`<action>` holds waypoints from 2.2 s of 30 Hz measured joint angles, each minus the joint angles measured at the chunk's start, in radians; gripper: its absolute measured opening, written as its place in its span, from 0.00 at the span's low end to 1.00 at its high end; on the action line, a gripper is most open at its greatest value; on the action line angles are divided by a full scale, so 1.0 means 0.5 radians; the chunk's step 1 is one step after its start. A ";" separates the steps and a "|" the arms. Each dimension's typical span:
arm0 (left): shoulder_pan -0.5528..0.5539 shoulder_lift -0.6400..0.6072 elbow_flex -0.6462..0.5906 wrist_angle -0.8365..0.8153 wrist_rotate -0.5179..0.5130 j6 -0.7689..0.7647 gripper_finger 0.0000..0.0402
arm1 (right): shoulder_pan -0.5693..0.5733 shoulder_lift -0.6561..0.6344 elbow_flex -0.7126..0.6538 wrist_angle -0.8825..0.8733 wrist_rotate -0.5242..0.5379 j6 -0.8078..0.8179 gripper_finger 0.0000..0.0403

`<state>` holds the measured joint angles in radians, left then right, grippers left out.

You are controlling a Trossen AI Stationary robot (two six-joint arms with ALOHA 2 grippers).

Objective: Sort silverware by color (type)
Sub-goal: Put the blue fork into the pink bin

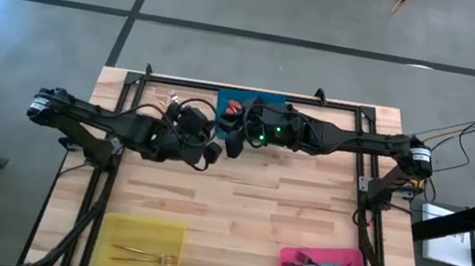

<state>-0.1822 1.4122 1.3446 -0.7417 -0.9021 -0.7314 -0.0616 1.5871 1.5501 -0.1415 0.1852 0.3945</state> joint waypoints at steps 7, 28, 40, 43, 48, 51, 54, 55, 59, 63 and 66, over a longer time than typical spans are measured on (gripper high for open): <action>0.000 0.003 0.001 0.140 0.100 0.128 0.00 | -0.029 0.000 0.000 0.024 0.001 -0.011 0.29; 0.002 0.003 0.024 0.138 0.021 0.212 0.00 | -0.045 0.000 0.000 0.025 -0.002 -0.111 0.02; 0.005 0.001 0.034 0.127 -0.013 0.241 0.05 | -0.048 -0.012 0.000 0.012 -0.007 -0.160 0.03; 0.016 -0.006 0.034 0.067 -0.027 0.239 0.01 | -0.049 -0.056 0.000 -0.036 -0.018 -0.161 0.05; 0.020 -0.015 0.034 -0.010 0.036 0.202 0.00 | -0.049 -0.201 0.000 -0.240 -0.018 -0.212 0.12; 0.018 -0.015 0.034 -0.059 0.087 0.203 0.00 | -0.048 -0.299 0.000 -0.427 -0.018 -0.252 0.19; 0.018 -0.015 0.034 -0.116 0.238 0.266 0.00 | -0.051 -0.386 0.001 -0.674 -0.018 -0.241 0.26; 0.018 -0.014 0.034 -0.141 0.279 0.294 0.00 | -0.051 -0.407 0.001 -0.762 -0.018 -0.222 0.28; 0.028 -0.014 0.033 -0.163 0.411 0.460 0.03 | -0.053 -0.429 0.002 -1.123 -0.019 -0.131 0.36; 0.071 -0.013 0.033 -0.168 0.675 0.594 0.09 | -0.053 -0.378 0.001 -1.406 -0.020 -0.141 0.42; 0.102 -0.013 0.032 -0.204 0.805 0.612 0.13 | -0.053 -0.278 0.001 -1.560 -0.111 -0.304 0.44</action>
<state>-0.1311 1.4055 1.3605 -0.8436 -0.4996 -0.4254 -0.0879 1.4484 1.5505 -0.9215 0.1295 0.2427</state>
